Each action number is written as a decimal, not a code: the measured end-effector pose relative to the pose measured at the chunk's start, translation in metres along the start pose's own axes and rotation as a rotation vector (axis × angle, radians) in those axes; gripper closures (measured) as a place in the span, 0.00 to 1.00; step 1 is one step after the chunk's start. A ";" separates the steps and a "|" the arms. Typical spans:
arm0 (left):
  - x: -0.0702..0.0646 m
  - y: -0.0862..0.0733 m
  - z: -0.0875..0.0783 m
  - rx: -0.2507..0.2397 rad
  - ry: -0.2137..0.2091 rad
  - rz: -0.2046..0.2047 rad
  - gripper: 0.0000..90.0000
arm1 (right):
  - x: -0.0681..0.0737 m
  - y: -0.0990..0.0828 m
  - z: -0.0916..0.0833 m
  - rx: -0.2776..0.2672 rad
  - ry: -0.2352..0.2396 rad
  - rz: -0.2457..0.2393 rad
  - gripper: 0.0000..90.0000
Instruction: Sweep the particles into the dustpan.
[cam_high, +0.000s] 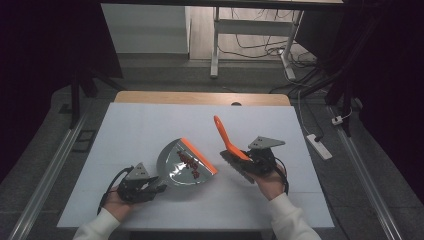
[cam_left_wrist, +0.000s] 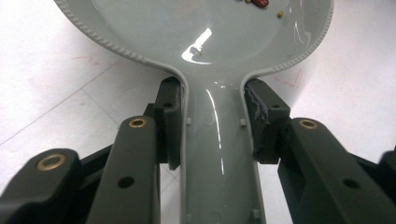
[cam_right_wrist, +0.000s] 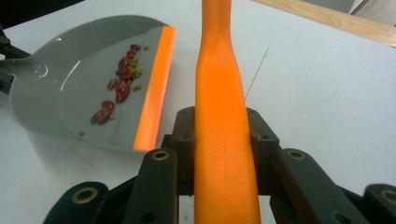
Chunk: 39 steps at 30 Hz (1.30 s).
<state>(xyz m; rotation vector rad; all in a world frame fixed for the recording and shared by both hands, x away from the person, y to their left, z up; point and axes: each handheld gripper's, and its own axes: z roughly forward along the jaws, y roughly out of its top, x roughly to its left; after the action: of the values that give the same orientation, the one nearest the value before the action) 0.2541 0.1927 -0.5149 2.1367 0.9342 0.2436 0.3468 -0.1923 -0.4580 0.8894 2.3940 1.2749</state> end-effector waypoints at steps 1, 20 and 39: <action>0.000 -0.001 -0.001 -0.010 -0.002 -0.012 0.69 | 0.000 -0.001 -0.001 0.001 0.000 0.002 0.78; -0.003 -0.016 -0.025 -0.074 0.107 -0.150 0.69 | -0.001 -0.015 -0.023 -0.014 0.041 -0.027 0.78; 0.003 -0.022 -0.034 -0.112 0.199 -0.280 0.68 | -0.003 -0.034 -0.028 0.021 0.050 -0.022 0.78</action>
<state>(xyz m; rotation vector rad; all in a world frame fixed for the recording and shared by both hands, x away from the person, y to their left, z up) 0.2287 0.2240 -0.5081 1.8769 1.2904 0.3631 0.3217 -0.2262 -0.4700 0.8444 2.4537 1.2808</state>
